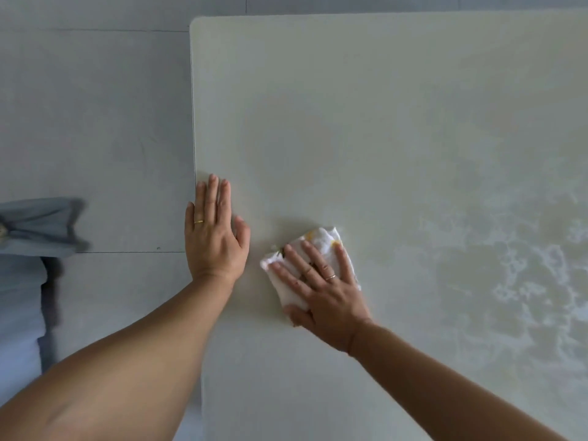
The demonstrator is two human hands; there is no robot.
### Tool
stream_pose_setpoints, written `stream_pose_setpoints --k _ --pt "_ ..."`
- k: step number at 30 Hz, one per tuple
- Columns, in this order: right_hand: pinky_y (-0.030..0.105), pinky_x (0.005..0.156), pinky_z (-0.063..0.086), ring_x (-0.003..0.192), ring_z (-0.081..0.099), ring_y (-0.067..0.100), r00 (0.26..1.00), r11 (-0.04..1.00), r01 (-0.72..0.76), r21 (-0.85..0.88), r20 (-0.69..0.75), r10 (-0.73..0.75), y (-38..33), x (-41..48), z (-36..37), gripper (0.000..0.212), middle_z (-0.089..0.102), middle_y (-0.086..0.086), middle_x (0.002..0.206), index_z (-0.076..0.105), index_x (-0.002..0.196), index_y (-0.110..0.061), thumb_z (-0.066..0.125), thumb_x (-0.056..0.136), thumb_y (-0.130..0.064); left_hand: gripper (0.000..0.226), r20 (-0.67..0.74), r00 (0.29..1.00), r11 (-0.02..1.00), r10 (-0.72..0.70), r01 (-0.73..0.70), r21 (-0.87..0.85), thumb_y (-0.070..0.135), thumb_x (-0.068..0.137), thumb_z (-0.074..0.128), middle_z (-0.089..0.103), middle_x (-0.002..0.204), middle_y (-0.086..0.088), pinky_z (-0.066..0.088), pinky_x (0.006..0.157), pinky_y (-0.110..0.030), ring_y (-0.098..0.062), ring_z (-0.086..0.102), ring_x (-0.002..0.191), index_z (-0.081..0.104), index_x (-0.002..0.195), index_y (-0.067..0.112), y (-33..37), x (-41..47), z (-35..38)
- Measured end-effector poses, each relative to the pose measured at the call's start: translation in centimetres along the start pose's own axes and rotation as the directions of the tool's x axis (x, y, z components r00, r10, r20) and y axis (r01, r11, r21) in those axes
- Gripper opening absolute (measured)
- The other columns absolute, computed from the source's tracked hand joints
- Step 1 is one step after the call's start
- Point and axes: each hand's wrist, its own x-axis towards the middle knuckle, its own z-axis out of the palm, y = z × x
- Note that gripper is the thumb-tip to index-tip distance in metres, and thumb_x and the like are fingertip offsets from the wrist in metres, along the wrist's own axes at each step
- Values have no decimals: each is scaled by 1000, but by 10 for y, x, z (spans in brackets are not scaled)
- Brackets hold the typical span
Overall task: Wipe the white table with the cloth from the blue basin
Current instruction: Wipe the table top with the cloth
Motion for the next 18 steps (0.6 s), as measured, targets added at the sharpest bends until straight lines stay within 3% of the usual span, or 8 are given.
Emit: stream_pose_setpoints --k 1,3,7,9,12,14,16,18 --pt "60 113 10 146 12 22 1000 999 -18 -29 -2 18 21 1 -4 71 17 -5 157 17 150 -34 43 87 -58 59 -3 1000 1000 0 0 -3 24 88 33 31 154 -10 25 114 -46 -28 27 143 38 145 8 0 0 0" --pt "58 114 6 146 12 22 967 967 -255 -24 -11 255 68 6 -15 69 16 -5 158 14 149 -35 35 88 -60 59 -7 1000 1000 1 -2 -3 23 89 33 31 154 -10 25 114 -46 -27 27 143 37 145 8 0 -1 0" --pt "57 114 -5 147 -2 22 743 743 -663 97 -35 668 77 19 -20 68 5 -4 160 1 149 -39 26 89 -59 58 -3 1000 1000 -2 2 -1 24 90 31 29 155 -9 24 114 -44 -27 25 144 36 146 9 0 -2 1" --pt "59 113 -3 147 1 25 787 787 -610 93 -40 616 26 12 -9 70 8 -1 160 7 150 -35 33 88 -55 59 10 1000 1000 -5 5 -2 26 90 29 28 156 -8 22 115 -43 -26 23 145 34 147 10 -1 -1 2" --pt "63 112 7 147 5 25 964 963 -266 48 -5 266 -45 -30 11 73 12 -1 159 15 150 -32 42 86 -53 60 27 1000 1000 -4 5 -2 27 90 27 27 157 -7 21 115 -43 -26 22 145 33 147 11 -2 -1 3" --pt "61 112 10 147 8 22 997 998 -68 18 20 68 -33 -48 13 70 15 -4 158 16 150 -34 41 88 -56 60 30 1000 1000 -4 4 3 29 90 26 26 157 -7 20 115 -43 -26 21 145 33 148 11 -3 -1 3" --pt "58 115 7 147 10 22 995 994 -100 -33 6 100 3 -49 8 68 13 -7 158 12 150 -35 34 90 -58 60 30 1000 1000 -5 5 4 29 90 26 25 157 -6 19 116 -42 -25 20 146 31 148 12 -4 -1 5" --pt "55 116 0 147 6 21 942 942 -335 -11 -9 335 32 -43 0 67 8 -7 159 5 150 -37 27 91 -60 60 30 1000 1000 -5 5 8 29 91 26 24 158 -6 18 116 -42 -24 18 146 30 148 13 -4 -1 5"
